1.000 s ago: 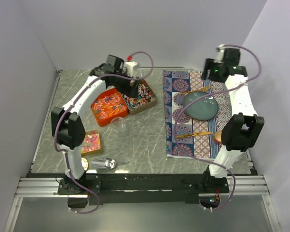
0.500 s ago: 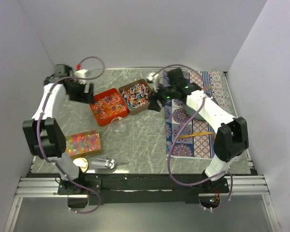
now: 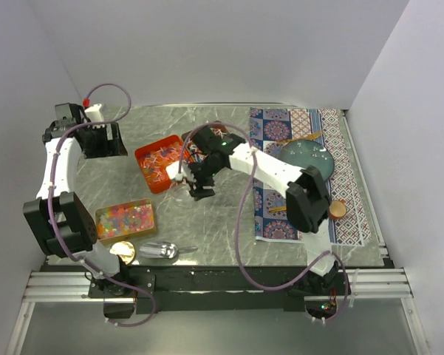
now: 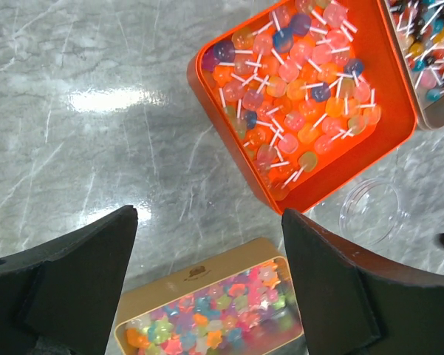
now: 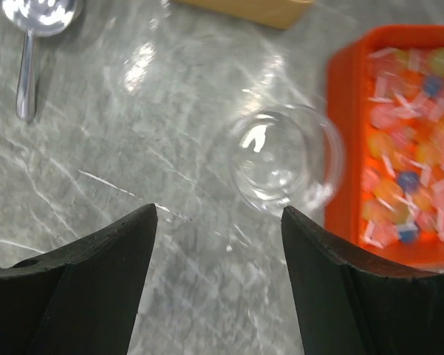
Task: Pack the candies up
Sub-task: Pick up the packing bottle from the center of the board.
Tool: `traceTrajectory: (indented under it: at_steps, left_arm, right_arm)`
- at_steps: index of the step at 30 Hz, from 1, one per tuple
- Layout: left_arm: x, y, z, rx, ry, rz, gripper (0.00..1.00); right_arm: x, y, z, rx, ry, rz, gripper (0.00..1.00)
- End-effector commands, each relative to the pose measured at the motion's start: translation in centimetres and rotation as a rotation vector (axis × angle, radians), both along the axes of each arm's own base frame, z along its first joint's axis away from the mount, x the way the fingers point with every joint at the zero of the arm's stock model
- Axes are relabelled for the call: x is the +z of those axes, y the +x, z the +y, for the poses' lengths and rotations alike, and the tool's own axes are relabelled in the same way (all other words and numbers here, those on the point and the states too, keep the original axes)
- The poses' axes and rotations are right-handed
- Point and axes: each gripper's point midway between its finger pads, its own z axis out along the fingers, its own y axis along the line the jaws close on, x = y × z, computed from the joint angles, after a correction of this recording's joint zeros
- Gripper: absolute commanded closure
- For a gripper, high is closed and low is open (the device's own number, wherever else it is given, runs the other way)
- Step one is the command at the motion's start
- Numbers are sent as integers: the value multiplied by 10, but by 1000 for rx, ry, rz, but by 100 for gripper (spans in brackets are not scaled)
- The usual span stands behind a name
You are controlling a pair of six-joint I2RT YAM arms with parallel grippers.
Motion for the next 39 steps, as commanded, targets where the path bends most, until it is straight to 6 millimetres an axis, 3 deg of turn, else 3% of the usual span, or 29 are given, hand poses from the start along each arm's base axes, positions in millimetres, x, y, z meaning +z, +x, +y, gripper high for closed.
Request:
traceTrajectory:
  at_steps: [1,5,7,11,21,25,29,31,34,36,37,38,39]
  left_arm:
    - [22,2,-2,35,-53,-76,14]
    - [26,-5,-2,37,-46,-101,14]
    - [24,-7,-2,33,-40,-96,14]
    - [23,-9,3,40,-16,-102,14]
    - [10,-17,9,53,17,-88,14]
    - [7,-19,7,49,12,-79,14]
    - [3,-16,5,39,-5,-74,14]
    - [4,-15,4,32,-14,-65,14]
    - [9,-15,2,10,-18,-63,15]
    - [11,-15,3,10,-10,-65,14]
    - [11,-16,3,11,-12,-61,14]
    - [12,-16,2,9,-16,-62,15]
    - [12,-17,1,2,-21,-59,15]
  right_arm:
    - [-3,2,10,102,-16,-111,25]
    - [-11,12,22,106,-22,-127,29]
    - [-25,12,21,118,-57,-109,32]
    - [-40,13,21,135,-83,-117,45]
    - [-62,4,8,165,-145,-111,61]
    - [-63,5,13,141,-132,-116,81]
    - [-69,9,13,114,-138,-150,83]
    - [-66,10,13,104,-142,-158,92]
    - [-52,8,6,67,-157,-154,97]
    - [-33,0,-5,41,-151,-150,98]
    - [-36,-10,-15,37,-165,-125,99]
    - [-17,-18,-19,35,-136,-132,99]
    - [-14,-29,-28,32,-148,-102,100]
